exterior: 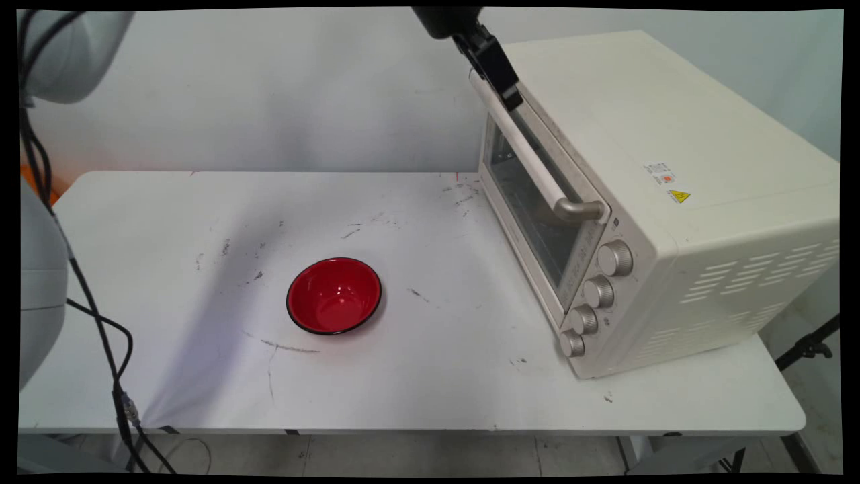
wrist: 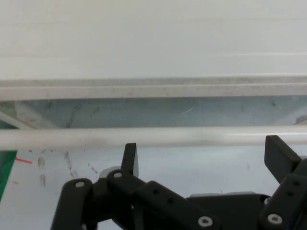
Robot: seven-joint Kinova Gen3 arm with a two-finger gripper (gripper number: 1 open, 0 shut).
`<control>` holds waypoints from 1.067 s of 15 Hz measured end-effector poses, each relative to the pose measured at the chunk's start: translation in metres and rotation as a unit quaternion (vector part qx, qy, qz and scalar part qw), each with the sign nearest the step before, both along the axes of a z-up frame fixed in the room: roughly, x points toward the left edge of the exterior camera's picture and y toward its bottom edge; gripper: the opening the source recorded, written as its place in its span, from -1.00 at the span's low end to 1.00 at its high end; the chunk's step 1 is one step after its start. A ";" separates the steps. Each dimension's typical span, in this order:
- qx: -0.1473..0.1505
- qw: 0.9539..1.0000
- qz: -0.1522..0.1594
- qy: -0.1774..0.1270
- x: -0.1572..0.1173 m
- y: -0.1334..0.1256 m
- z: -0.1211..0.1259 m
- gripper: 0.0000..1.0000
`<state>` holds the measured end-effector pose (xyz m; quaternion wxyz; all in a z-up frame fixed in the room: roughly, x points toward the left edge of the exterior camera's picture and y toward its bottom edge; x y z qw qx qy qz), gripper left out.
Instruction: Open the oven
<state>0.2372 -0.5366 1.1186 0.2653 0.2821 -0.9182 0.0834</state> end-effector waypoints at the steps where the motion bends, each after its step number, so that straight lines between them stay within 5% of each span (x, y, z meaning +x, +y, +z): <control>1: 0.002 1.000 -0.002 -0.002 -0.004 -0.004 -0.004 1.00; 4: 0.006 1.000 -0.004 -0.005 -0.014 -0.012 -0.014 1.00; 5: 0.007 1.000 -0.004 -0.005 -0.017 -0.014 -0.017 -1.00; 16: 0.015 1.000 -0.019 -0.003 -0.040 -0.028 -0.041 -1.00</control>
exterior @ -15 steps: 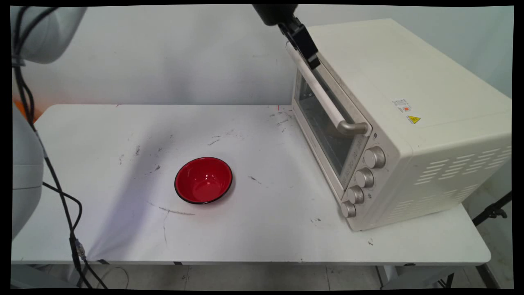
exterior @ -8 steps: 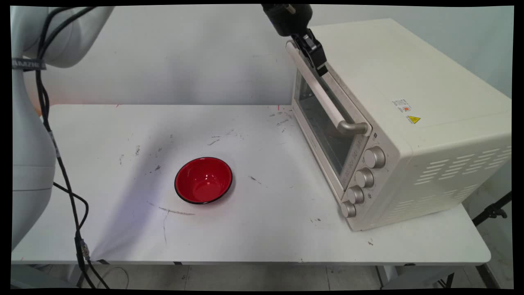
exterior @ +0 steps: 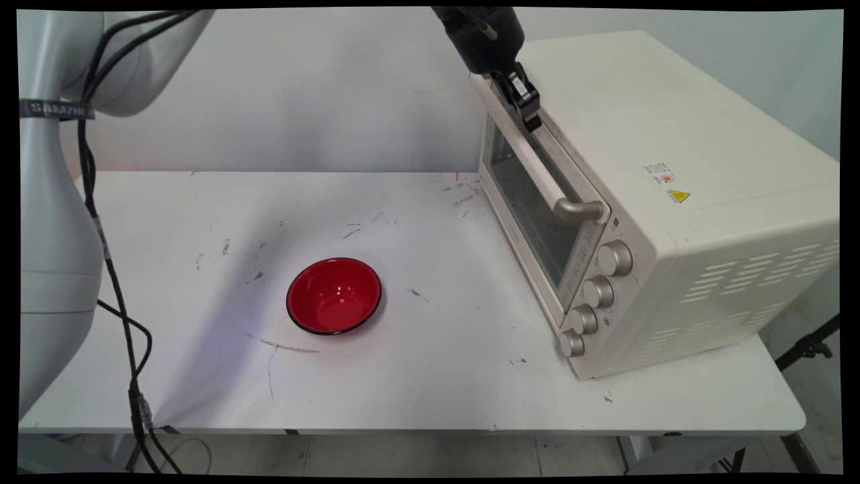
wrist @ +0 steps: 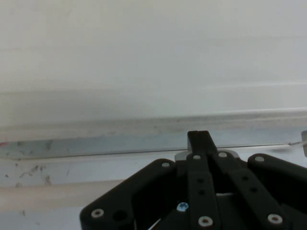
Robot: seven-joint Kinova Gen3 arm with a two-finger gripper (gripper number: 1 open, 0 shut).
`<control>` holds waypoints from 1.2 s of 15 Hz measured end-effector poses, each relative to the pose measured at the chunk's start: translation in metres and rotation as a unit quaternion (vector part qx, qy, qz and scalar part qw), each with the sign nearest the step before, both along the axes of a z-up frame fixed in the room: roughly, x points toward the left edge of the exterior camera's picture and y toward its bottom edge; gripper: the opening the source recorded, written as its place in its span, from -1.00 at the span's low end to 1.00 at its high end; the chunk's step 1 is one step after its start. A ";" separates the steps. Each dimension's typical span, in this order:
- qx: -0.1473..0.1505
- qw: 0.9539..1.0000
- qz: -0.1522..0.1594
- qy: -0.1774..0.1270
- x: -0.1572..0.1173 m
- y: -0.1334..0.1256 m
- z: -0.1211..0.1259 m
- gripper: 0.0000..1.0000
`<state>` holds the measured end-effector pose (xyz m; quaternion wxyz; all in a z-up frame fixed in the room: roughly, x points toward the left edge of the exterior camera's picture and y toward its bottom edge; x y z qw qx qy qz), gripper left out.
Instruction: Open the oven
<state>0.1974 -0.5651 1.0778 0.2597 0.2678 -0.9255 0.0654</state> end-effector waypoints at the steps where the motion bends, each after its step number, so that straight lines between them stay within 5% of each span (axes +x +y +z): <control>1: 0.000 1.000 -0.001 0.000 -0.001 -0.001 -0.001 -1.00; 18: -0.026 0.999 -0.032 -0.034 0.022 0.018 -0.023 -1.00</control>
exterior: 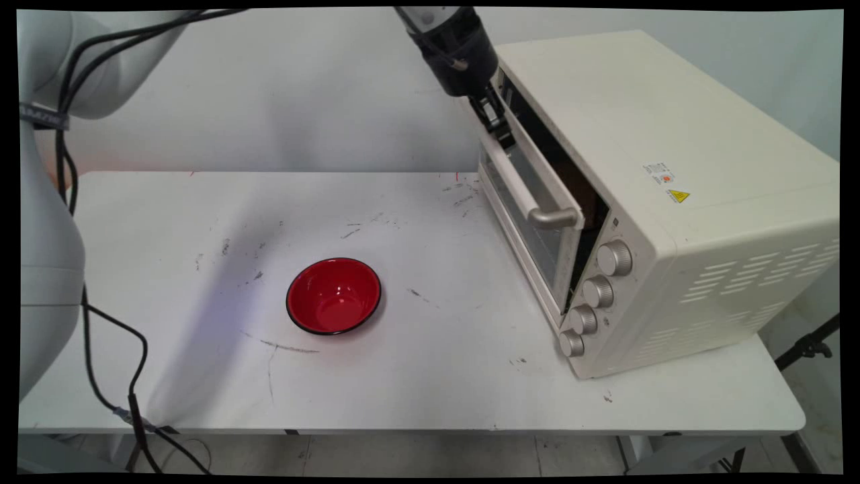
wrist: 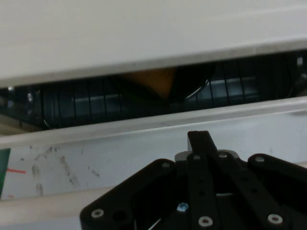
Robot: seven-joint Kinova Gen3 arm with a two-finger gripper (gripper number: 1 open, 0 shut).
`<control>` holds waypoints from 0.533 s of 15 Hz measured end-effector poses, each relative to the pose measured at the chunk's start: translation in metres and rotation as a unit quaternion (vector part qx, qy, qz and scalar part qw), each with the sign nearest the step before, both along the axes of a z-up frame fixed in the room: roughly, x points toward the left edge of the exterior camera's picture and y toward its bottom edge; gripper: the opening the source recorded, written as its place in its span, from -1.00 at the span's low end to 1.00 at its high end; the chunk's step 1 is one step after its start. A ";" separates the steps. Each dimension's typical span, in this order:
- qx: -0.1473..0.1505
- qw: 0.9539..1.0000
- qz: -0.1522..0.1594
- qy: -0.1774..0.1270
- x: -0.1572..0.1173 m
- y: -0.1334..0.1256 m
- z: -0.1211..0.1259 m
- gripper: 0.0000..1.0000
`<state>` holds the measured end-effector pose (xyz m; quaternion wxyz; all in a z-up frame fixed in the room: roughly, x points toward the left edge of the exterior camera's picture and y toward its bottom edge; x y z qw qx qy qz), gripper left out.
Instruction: Open the oven
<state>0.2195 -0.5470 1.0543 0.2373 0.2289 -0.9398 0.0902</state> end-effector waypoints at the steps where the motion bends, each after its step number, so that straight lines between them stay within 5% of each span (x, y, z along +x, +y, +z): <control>1: -0.002 1.000 -0.002 -0.002 0.004 0.005 -0.001 -1.00; 8: -0.006 1.000 0.001 0.002 0.031 0.029 -0.018 -1.00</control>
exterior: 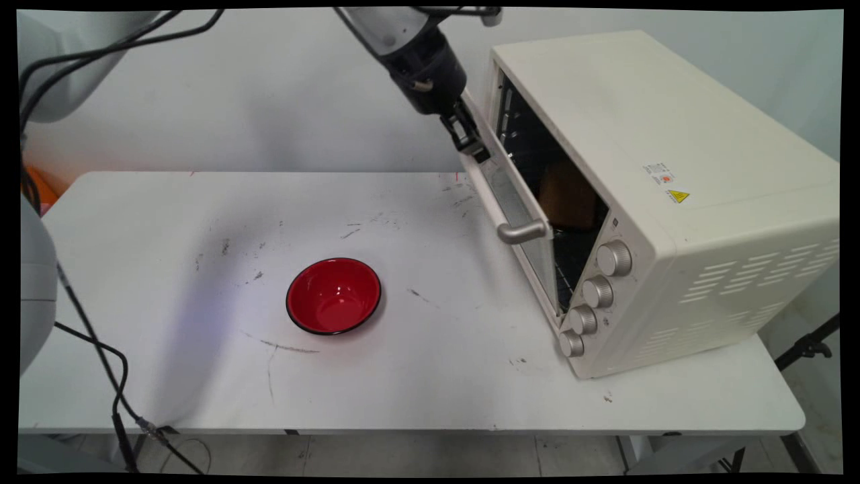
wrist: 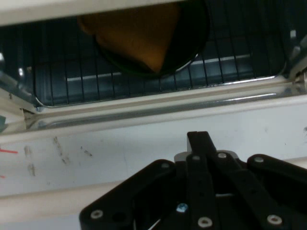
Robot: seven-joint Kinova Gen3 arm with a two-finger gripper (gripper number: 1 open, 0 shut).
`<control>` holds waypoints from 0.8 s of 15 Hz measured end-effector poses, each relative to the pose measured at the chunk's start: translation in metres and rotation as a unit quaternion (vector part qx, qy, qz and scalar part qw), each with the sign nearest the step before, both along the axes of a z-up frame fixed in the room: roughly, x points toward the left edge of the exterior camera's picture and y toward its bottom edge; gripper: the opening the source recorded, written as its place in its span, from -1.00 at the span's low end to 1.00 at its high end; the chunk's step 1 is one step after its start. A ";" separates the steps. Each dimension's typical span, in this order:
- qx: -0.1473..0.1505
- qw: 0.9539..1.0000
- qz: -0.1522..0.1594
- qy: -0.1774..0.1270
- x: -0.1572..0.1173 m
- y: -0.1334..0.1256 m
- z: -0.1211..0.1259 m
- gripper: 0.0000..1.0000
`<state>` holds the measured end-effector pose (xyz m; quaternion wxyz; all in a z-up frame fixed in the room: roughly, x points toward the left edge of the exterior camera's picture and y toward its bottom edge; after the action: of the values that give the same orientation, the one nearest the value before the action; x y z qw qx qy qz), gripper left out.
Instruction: Open the oven
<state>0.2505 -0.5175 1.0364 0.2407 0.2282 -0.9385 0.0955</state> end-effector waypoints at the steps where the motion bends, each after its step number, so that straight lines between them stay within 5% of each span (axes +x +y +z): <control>1: -0.001 1.000 0.002 0.002 0.004 0.003 -0.004 -1.00; 12: -0.028 0.999 0.013 0.028 0.063 0.030 -0.055 -1.00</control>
<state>0.3131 -0.4875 0.9809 0.2720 0.2364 -0.9252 0.1185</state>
